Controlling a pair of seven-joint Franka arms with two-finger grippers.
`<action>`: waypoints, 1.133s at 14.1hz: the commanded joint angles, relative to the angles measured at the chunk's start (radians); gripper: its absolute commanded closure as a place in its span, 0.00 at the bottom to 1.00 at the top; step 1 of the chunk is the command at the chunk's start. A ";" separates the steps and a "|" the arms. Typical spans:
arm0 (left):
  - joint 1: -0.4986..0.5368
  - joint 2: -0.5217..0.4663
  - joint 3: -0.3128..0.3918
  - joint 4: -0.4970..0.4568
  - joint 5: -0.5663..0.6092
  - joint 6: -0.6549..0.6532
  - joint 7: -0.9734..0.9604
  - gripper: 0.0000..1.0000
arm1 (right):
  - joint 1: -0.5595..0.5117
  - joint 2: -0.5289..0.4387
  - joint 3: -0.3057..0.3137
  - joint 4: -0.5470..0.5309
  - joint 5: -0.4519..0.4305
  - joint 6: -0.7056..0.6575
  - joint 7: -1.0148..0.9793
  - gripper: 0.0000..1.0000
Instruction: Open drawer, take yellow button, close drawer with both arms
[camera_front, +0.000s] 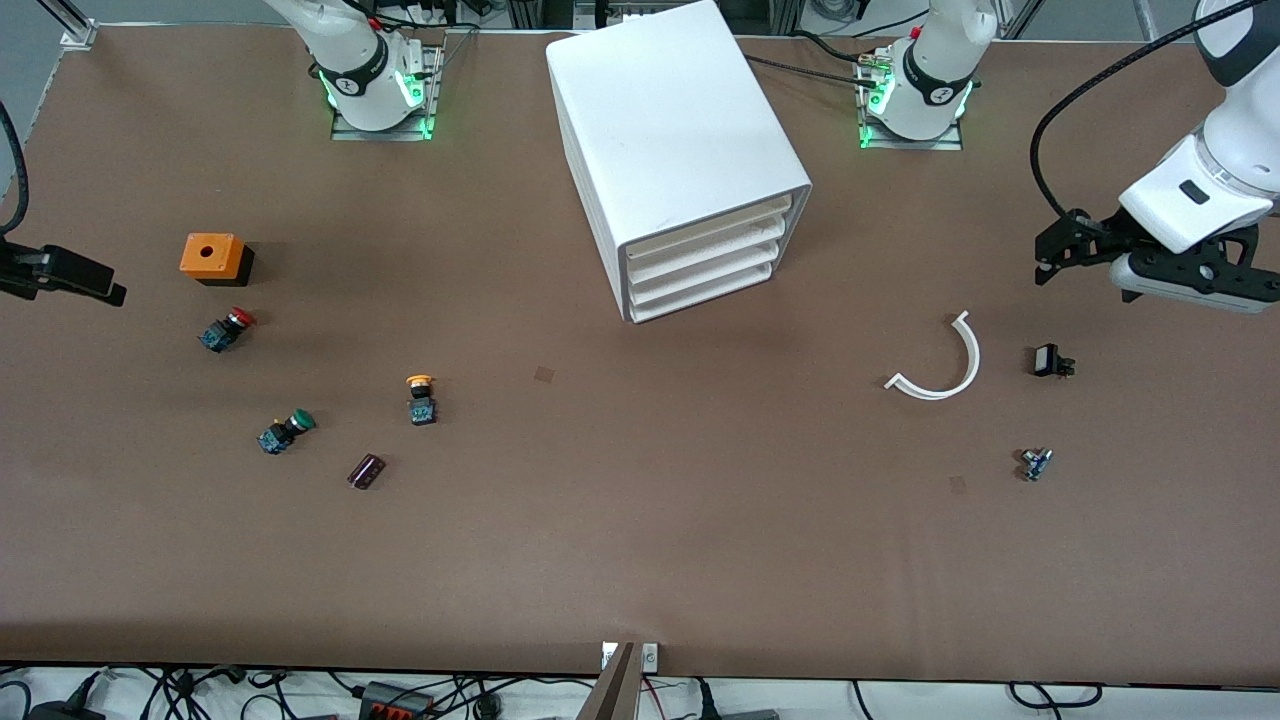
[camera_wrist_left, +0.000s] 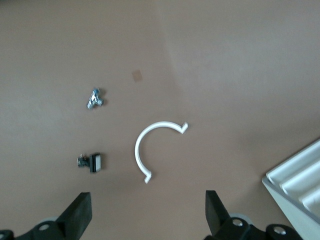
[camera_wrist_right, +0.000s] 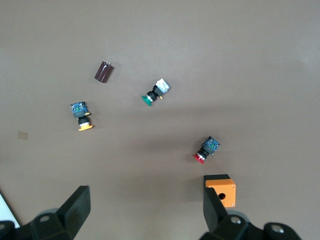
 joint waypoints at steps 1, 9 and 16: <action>-0.032 -0.010 0.023 0.021 -0.021 -0.089 -0.014 0.00 | -0.020 -0.130 0.025 -0.181 -0.013 0.070 0.001 0.00; -0.053 0.022 0.031 0.067 -0.017 -0.089 -0.031 0.00 | -0.019 -0.162 0.025 -0.224 -0.016 0.067 -0.020 0.00; -0.053 0.048 0.023 0.102 -0.011 -0.089 -0.033 0.00 | -0.017 -0.182 0.025 -0.244 -0.021 0.081 -0.006 0.00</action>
